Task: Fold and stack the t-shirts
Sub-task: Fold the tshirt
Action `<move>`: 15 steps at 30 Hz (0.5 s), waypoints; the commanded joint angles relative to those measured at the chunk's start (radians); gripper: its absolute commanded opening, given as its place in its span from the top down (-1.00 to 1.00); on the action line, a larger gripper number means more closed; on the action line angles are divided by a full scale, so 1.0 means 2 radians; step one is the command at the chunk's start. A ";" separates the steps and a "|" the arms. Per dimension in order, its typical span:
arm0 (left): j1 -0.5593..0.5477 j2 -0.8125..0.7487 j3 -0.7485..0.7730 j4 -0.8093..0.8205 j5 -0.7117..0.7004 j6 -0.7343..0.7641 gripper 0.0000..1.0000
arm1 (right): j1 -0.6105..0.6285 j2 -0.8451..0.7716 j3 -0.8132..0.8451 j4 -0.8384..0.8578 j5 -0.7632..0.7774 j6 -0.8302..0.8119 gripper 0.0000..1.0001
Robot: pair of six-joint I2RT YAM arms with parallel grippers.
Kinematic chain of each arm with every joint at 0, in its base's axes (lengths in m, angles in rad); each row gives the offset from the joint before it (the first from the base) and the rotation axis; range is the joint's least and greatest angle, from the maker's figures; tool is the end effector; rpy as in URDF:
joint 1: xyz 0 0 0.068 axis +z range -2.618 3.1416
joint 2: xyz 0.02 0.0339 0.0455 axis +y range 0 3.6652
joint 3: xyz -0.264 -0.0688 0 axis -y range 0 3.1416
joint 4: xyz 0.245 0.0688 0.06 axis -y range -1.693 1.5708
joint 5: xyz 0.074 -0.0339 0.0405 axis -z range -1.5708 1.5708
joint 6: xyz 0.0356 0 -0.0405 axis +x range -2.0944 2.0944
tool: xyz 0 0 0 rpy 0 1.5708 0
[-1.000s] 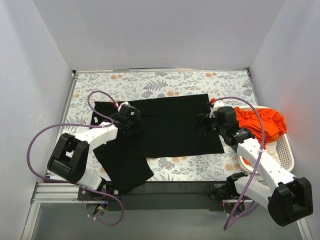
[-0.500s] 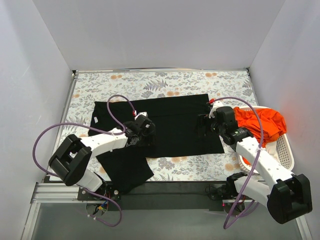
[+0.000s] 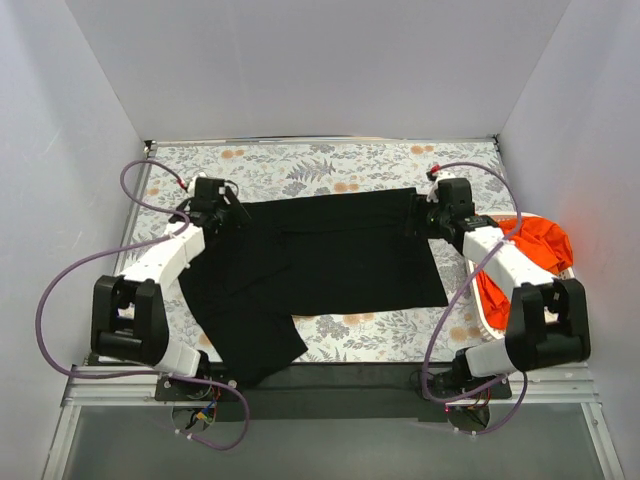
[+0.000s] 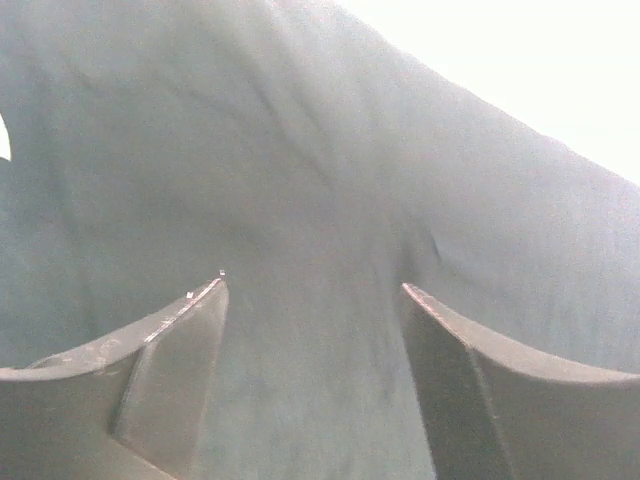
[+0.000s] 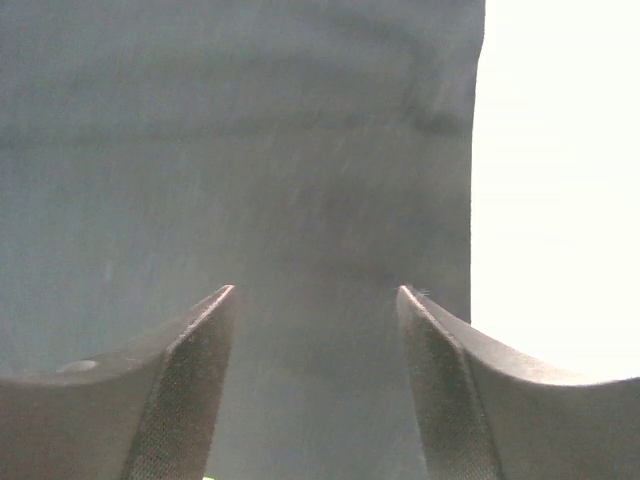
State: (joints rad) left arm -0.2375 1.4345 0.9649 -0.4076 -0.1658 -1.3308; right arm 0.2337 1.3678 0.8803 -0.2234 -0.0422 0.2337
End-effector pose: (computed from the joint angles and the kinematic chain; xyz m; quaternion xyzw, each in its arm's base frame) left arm 0.2925 -0.0648 0.2338 -0.5112 0.7860 -0.1841 0.2948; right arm 0.2860 0.0696 0.2388 -0.0088 0.9088 0.1152 0.4010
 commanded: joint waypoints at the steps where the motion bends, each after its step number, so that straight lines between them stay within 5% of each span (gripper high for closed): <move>1: 0.053 0.049 0.038 0.008 0.021 0.008 -0.26 | -0.031 0.039 0.048 0.055 -0.020 0.010 -0.15; 8: 0.109 0.181 0.128 0.038 0.004 0.026 0.09 | -0.059 0.156 0.130 0.093 -0.061 0.005 0.01; 15: 0.133 0.261 0.183 0.040 -0.020 0.043 0.17 | -0.069 0.282 0.207 0.130 -0.080 0.011 0.06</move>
State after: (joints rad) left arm 0.0002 1.9480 1.2896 -0.3374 -0.1715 -1.2720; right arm 0.1051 1.8668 1.2179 -0.0399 -0.1661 0.2481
